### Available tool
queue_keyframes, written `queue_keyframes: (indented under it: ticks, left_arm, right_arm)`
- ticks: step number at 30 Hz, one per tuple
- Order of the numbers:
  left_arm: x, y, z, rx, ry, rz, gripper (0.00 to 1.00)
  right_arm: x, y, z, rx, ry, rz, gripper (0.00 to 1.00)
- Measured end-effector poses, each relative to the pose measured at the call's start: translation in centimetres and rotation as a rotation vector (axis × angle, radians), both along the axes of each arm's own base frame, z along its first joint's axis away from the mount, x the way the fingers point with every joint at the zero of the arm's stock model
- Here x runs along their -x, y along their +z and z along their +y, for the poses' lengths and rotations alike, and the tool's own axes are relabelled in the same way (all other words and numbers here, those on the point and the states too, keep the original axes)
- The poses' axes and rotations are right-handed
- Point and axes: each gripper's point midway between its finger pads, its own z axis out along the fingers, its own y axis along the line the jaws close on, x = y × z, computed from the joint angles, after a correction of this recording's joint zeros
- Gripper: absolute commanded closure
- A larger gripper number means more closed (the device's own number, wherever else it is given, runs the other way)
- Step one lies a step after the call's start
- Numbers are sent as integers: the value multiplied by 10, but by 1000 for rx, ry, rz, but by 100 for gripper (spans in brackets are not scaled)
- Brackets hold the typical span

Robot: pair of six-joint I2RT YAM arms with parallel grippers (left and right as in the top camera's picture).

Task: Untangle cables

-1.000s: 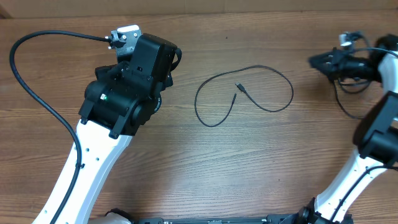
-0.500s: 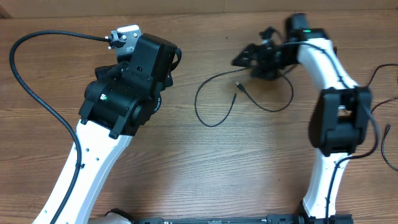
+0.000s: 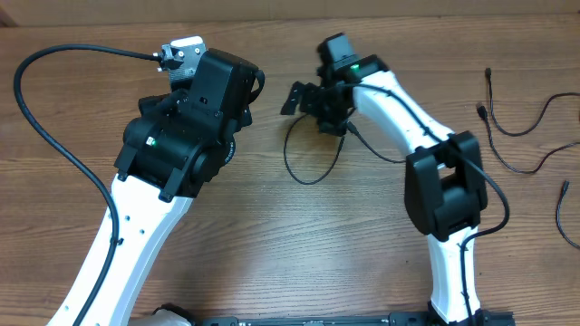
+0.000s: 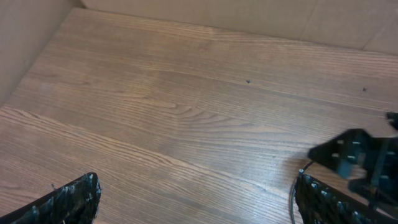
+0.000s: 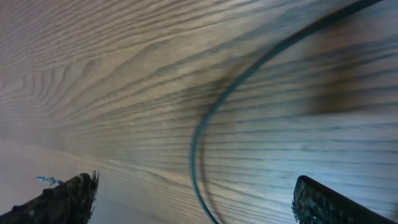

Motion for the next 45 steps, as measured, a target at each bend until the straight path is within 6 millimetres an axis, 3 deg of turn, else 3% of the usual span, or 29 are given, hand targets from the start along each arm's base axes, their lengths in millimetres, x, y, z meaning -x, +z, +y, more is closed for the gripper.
queue_keyframes:
  ticks: [8,13,19,21,23,26,31,39,41,43,45]
  left_arm:
    - [0,0,0,0,0,0,0]
    - [0,0,0,0,0,0,0]
    - [0,0,0,0,0,0,0]
    - [0,0,0,0,0,0,0]
    - [0,0,0,0,0,0,0]
    - [0,0,0,0,0,0,1]
    - [0,0,0,0,0,0,0]
    - [0,0,0,0,0,0,0]
    - [0,0,0,0,0,0,0]
    - [0,0,0,0,0,0,0]
    - [0,0,0,0,0,0,1]
  right_arm:
    - [0,-3,28,89,-51,-88,13]
    - [-3,-11,21,133,-96,-89,19]
    - [-2,-35,14,172,-124,-50,29]
    - [-1,-42,13,181,-126,-39,42]
    - [-1,-45,13,185,-134,-36,48]
    - [-2,-46,12,188,-139,-39,71]
    - [-2,-49,7,214,-152,-39,77]
    - [-3,-55,5,211,-176,-54,76]
    - [-3,-55,5,209,-178,-56,69]
    - [-4,-54,6,200,-180,-63,48]
    - [-7,-51,10,184,-185,-77,45]
